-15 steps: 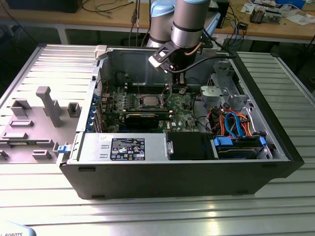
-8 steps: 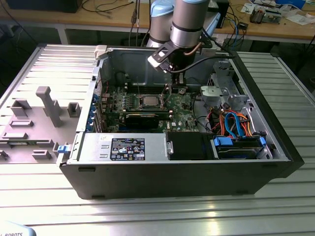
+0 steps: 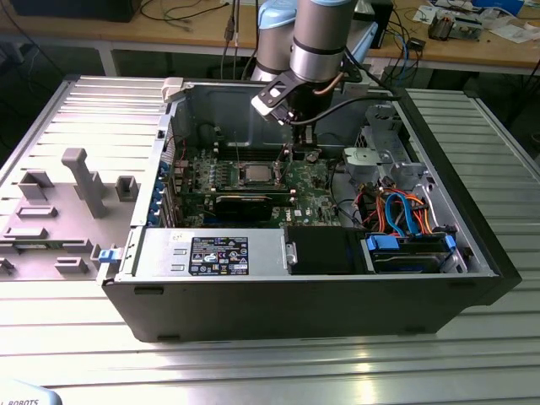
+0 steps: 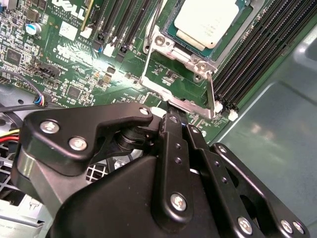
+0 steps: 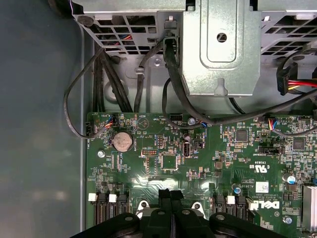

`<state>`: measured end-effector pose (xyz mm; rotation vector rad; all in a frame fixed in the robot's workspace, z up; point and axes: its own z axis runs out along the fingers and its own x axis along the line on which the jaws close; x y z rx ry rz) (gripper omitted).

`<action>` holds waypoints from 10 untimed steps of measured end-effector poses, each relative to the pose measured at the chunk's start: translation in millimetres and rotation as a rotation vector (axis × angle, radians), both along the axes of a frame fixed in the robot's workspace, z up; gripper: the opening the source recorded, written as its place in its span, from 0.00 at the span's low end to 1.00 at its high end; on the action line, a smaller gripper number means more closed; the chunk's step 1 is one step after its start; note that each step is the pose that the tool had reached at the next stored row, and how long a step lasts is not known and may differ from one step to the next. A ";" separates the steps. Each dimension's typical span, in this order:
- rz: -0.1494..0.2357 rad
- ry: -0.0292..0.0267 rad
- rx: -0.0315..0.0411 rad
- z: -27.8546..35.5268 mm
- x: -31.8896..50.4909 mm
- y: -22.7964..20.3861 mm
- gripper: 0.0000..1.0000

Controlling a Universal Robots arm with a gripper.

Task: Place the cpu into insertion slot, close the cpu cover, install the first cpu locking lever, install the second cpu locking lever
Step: 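Close the cpu cover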

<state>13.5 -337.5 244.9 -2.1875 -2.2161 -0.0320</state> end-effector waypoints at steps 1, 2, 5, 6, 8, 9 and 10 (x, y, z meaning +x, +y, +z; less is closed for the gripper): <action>0.000 0.0000 0.0000 0.0 -0.1 0.0 0.11; 0.000 0.0000 0.0000 0.0 -0.1 0.0 0.11; 0.000 0.0000 0.0000 0.0 -0.3 0.0 0.11; 0.000 0.0000 0.0000 0.0 -0.7 0.0 0.11; 0.000 0.0000 -0.0002 0.0 -1.2 0.0 0.11; 0.000 -0.0001 -0.0001 0.0 -2.0 0.0 0.11; 0.000 -0.0001 0.0000 0.0 -2.6 0.0 0.11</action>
